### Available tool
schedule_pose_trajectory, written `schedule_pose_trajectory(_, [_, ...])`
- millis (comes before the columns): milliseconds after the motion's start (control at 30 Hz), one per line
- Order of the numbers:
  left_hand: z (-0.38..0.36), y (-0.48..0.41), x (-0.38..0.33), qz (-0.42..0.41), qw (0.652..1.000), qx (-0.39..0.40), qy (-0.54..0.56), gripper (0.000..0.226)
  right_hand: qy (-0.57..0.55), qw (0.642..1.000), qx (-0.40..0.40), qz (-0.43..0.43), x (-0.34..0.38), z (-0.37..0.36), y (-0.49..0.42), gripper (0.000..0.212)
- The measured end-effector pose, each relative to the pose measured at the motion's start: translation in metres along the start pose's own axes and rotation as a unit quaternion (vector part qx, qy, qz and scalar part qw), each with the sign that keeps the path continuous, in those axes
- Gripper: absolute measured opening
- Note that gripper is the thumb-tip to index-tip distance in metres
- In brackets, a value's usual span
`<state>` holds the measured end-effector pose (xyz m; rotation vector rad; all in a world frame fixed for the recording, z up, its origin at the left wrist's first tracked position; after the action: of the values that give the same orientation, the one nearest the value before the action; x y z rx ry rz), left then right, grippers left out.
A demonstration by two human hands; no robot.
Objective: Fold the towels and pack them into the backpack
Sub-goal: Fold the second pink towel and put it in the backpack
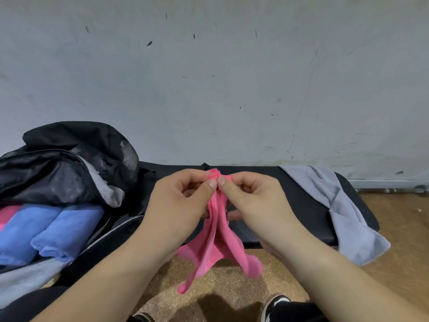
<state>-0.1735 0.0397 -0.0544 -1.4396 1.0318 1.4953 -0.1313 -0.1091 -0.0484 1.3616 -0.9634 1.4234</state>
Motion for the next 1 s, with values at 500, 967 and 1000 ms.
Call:
schedule_pose_trajectory(500, [0.003, 0.005, -0.003, -0.061, 0.993, -0.001, -0.105, 0.012, 0.01, 0.999, 0.041, -0.005, 0.003, -0.006, 0.0, 0.059])
schedule_pose_trajectory(967, [0.024, 0.001, -0.024, -0.018, 0.972, 0.138, 0.188, 0.011, -0.119, 0.964, 0.231, -0.064, -0.01, 0.047, -0.033, 0.051])
schedule_pose_trajectory(1000, [0.027, -0.001, -0.022, -0.02, 0.978, 0.124, 0.168, 0.011, -0.131, 0.964, 0.224, -0.063, -0.01, 0.048, -0.032, 0.042])
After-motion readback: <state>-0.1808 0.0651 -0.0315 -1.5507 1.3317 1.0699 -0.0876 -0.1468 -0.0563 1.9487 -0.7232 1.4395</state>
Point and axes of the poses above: each hand's wrist, its own y-axis away from the middle knuckle, its own z-axis out of the back of the hand, x = y × z, the point moved 1 cm from there along -y, towards the middle knuckle, and after that the axes turned 1 degree about -x, right-handed, at the moved point
